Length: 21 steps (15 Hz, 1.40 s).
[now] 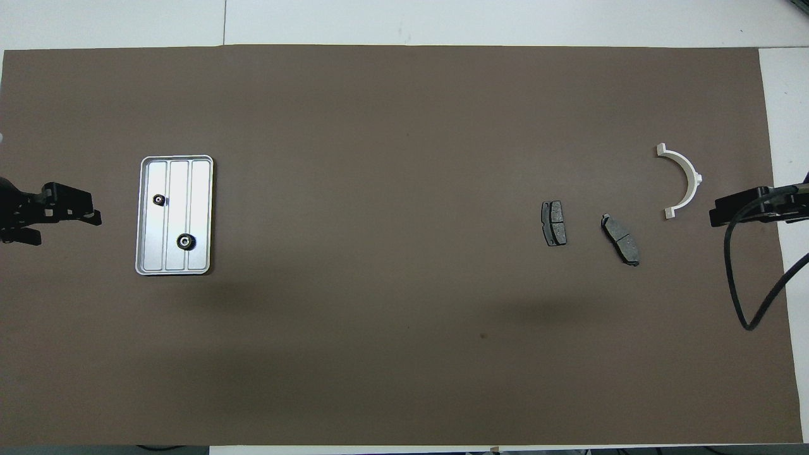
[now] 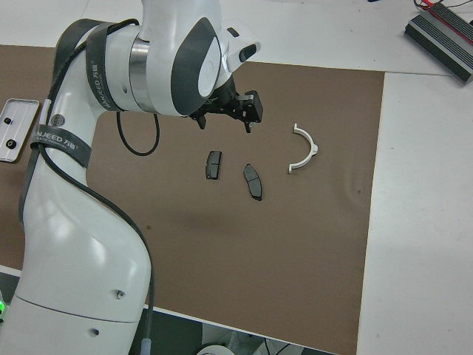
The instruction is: Pick bearing gear from pile to tray
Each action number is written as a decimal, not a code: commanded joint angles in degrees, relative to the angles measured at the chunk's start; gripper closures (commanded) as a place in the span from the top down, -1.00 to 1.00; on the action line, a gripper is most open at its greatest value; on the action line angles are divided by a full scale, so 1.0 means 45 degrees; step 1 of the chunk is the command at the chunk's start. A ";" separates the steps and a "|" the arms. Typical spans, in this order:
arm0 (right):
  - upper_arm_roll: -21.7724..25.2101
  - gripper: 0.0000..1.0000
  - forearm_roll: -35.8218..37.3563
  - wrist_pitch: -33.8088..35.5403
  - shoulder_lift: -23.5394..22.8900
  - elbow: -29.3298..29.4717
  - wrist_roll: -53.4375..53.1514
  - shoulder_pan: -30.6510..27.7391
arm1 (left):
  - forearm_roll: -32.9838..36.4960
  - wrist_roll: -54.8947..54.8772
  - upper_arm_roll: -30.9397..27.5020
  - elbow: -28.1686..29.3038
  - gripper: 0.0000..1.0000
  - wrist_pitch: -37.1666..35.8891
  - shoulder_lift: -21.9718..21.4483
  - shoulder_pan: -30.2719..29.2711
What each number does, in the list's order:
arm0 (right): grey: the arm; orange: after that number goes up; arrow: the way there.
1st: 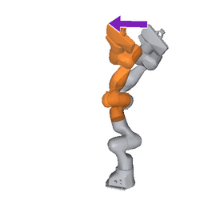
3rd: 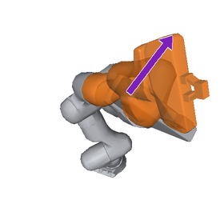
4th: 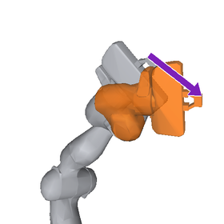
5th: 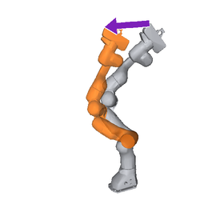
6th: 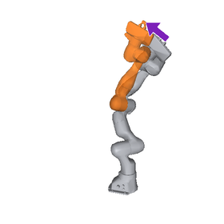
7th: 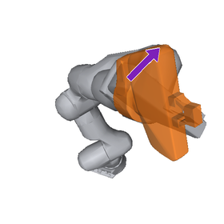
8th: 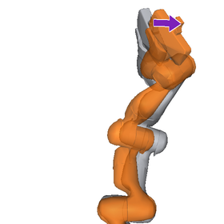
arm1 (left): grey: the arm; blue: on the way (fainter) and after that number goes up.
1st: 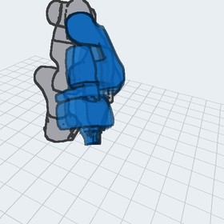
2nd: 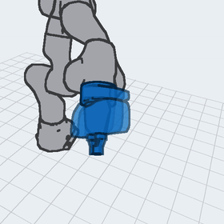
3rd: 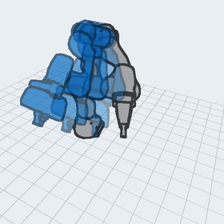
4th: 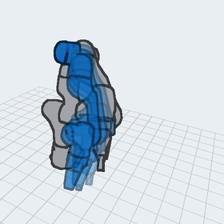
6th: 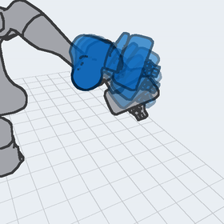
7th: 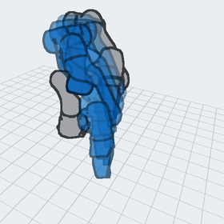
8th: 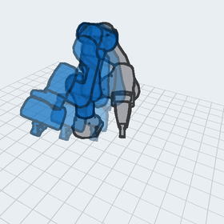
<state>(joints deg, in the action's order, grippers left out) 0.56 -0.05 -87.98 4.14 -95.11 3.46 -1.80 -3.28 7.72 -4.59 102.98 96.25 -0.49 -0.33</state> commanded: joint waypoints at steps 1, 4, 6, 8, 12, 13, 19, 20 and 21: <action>-0.0086 1.00 0.0050 -0.0293 0.0349 -0.0427 -0.0300 -0.0087 | 0.0124 -0.0270 0.0179 -0.0483 1.00 -0.0491 0.0207 -0.0240; -0.0086 1.00 0.0050 -0.0293 0.0349 -0.0427 -0.0319 -0.0068 | 0.0124 -0.0153 0.0356 -0.0443 1.00 -0.0432 0.0188 -0.0221; -0.0086 1.00 0.0050 -0.0293 0.0349 -0.0427 -0.0320 -0.0068 | 0.0124 -0.0192 0.0317 -0.0424 1.00 -0.0374 0.0149 -0.0201; -0.0086 1.00 0.0050 -0.0255 0.0368 -0.0427 -0.0320 -0.0087 | 0.0124 -0.0230 0.0297 -0.0366 1.00 0.0113 0.0168 -0.0182; -0.0067 1.00 0.0050 -0.0254 0.0388 -0.0427 -0.0261 -0.0126 | 0.0358 -0.0309 0.0414 -0.0871 1.00 0.0155 0.0266 -0.0220; -0.0067 1.00 0.0050 -0.0254 0.0388 -0.0427 -0.0261 -0.0126 | 0.0358 -0.0309 0.0433 -0.1028 1.00 -0.0078 0.0246 -0.0221; -0.0067 1.00 0.0050 -0.0293 0.0388 -0.0408 -0.0261 -0.0146 | 0.0534 -0.0329 0.0668 -0.1498 1.00 -0.0667 0.0188 -0.0221; -0.0067 1.00 0.0050 -0.0293 0.0388 -0.0408 -0.0261 -0.0146 | 0.0534 -0.0348 0.0668 -0.1498 1.00 -0.0628 0.0188 -0.0221; -0.0067 1.00 0.0050 -0.0293 0.0388 -0.0408 -0.0261 -0.0146 | 0.0534 -0.0367 0.0668 -0.1498 1.00 -0.0569 0.0188 -0.0221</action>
<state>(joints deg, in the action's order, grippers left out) 0.65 -0.05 -87.98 4.37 -95.11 3.46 -1.85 -1.79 7.01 -2.29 97.53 94.63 -0.19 -0.41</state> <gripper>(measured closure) 0.000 0.000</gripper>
